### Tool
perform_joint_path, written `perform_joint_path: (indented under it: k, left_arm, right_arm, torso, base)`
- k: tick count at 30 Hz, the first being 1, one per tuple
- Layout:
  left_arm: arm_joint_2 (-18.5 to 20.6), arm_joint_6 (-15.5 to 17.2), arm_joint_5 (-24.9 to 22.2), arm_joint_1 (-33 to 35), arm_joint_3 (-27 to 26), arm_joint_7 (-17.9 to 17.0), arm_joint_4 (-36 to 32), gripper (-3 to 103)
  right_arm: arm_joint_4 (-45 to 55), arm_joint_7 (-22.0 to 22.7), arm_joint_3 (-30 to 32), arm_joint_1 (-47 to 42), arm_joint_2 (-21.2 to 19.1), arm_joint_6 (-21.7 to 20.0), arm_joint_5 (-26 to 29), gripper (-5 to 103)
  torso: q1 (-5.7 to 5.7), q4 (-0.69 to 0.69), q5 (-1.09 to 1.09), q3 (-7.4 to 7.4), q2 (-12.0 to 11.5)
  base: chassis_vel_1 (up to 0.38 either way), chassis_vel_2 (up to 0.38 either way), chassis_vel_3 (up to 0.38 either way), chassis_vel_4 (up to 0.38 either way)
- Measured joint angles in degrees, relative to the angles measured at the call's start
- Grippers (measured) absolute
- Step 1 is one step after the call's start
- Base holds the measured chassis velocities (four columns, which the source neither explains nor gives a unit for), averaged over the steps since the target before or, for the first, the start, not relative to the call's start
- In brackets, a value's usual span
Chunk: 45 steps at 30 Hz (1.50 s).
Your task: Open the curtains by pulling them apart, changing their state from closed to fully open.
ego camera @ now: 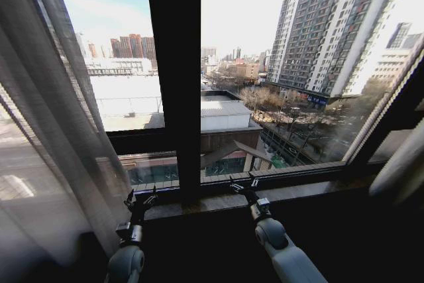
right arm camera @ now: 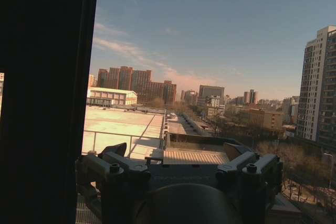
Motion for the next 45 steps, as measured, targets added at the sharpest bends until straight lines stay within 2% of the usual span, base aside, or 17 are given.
perform_joint_path:
  k: [1, 3, 8, 9, 10, 12, 13, 15, 20, 25, 27, 30, 32, 34, 37, 41, 45]
  left_arm:
    - [0.0, 0.0, 0.0, 0.0, 0.0, 0.0, 0.0, 100]
    - [-2.09, 2.49, 3.01, -0.35, 2.77, -0.63, -1.51, 100]
    - [-2.52, 3.11, 3.79, -0.4, 3.28, -0.9, -1.8, 100]
    - [-1.95, 1.22, 5.62, 0.26, 2.22, -0.95, -2.84, 100]
    - [-0.55, -0.94, 6.81, 1.0, -0.09, -1.68, -3.99, 100]
    - [0.54, -2.46, 7.11, 1.41, -1.62, -2.04, -4.24, 100]
    - [1.68, -4.19, 7.07, 1.64, -2.94, -2.37, -4.03, 100]
    - [3.95, -7.59, 6.81, 1.78, -5.25, -3.97, -2.64, 100]
    - [6.76, -9.54, 4.96, 2.02, -6.48, -6.23, -0.8, 97]
    - [7.36, -9.36, 4.17, 2.82, -6.81, -9.66, -0.34, 89]
    - [7.02, -8.01, 3.9, 4.16, -7.04, -11.69, -1.11, 86]
    - [6.67, -4.9, 3.45, 5.47, -8.23, -15.27, -1.92, 89]
    - [6.74, -4.21, 3.14, 5.77, -8.66, -15.94, -2.16, 89]
    - [7.46, -3.96, 2.41, 5.88, -9.63, -16.04, -2.22, 89]
    - [9.32, -5.57, 0.56, 4.7, -10.38, -14.76, -0.71, 89]
    - [13.18, -9.52, -1.92, 1.02, -9.73, -10.59, 3.94, 89]
    - [14.89, -10.71, -3.95, -1.27, -8.96, -7.37, 6.94, 90]
  right_arm:
    - [0.0, 0.0, 0.0, 0.0, 0.0, 0.0, 0.0, 100]
    - [0.0, 0.0, 0.01, 0.0, 0.0, 0.0, 0.0, 100]
    - [0.0, 0.0, 0.0, 0.0, 0.0, 0.0, 0.0, 100]
    - [0.01, -0.01, -0.01, 0.0, 0.02, 0.0, 0.0, 100]
    - [-0.01, 0.03, 0.08, 0.0, -0.03, 0.0, 0.0, 100]
    - [-0.01, 0.01, 0.01, 0.0, 0.0, 0.0, 0.0, 100]
    - [-0.01, 0.01, 0.01, 0.0, 0.0, 0.0, 0.0, 100]
    - [-0.01, 0.01, 0.0, 0.0, 0.0, 0.0, 0.0, 100]
    - [-0.01, 0.01, 0.0, 0.0, 0.0, 0.0, 0.0, 100]
    - [-0.01, 0.0, 0.0, 0.0, 0.0, 0.0, 0.0, 100]
    - [-0.01, 0.01, 0.01, 0.0, 0.0, 0.0, 0.0, 100]
    - [0.0, 0.01, 0.01, 0.0, 0.0, 0.0, 0.0, 100]
    - [0.0, 0.01, 0.01, 0.0, 0.0, 0.0, 0.0, 100]
    - [-0.01, 0.0, 0.01, 0.0, 0.0, 0.0, 0.0, 100]
    - [0.0, 0.01, 0.0, 0.0, 0.0, 0.0, 0.0, 100]
    - [0.0, 0.01, 0.01, 0.0, 0.0, 0.0, 0.0, 100]
    - [0.0, 0.01, 0.0, 0.0, 0.0, 0.0, 0.0, 100]
  torso:
    - [0.0, 0.0, 0.0, 0.0, 0.0]
    - [0.0, -0.01, -0.02, 0.0, 0.0]
    - [0.0, 0.02, 0.0, 0.0, 0.0]
    - [0.0, -0.05, -0.11, 0.0, 0.0]
    - [0.0, -0.01, -0.01, 0.0, 0.0]
    - [0.0, 0.04, 0.06, 0.0, 0.0]
    - [0.0, 0.04, -0.04, 0.0, 0.0]
    - [0.0, 0.02, -0.03, 0.0, 0.0]
    - [0.0, 0.01, -0.03, 0.0, 0.0]
    - [0.0, 0.0, -0.03, 0.0, 0.0]
    - [0.0, 0.01, -0.03, 0.0, 0.0]
    - [0.0, 0.01, -0.02, 0.0, 0.0]
    - [0.0, 0.01, -0.02, 0.0, 0.0]
    - [0.0, 0.01, -0.03, 0.0, 0.0]
    - [0.0, 0.02, -0.02, 0.0, 0.0]
    - [0.0, 0.01, -0.03, 0.0, 0.0]
    - [0.0, 0.0, -0.03, 0.0, 0.0]
  base:
    - [0.0, 0.0, 0.0, 0.0]
    - [0.0, 0.0, 0.0, 0.0]
    - [0.0, 0.0, 0.0, 0.0]
    - [0.0, 0.0, 0.0, 0.0]
    - [0.0, 0.0, 0.0, 0.0]
    - [0.0, 0.0, 0.0, 0.0]
    - [0.0, 0.0, 0.0, 0.0]
    - [0.0, 0.0, 0.0, 0.0]
    - [0.0, 0.0, 0.0, 0.0]
    - [0.0, 0.0, 0.0, 0.0]
    - [0.0, 0.0, 0.0, 0.0]
    - [0.0, 0.0, 0.0, 0.0]
    - [0.0, 0.0, 0.0, 0.0]
    - [0.0, 0.0, 0.0, 0.0]
    - [0.0, 0.0, 0.0, 0.0]
    - [0.0, 0.0, 0.0, 0.0]
    - [0.0, 0.0, 0.0, 0.0]
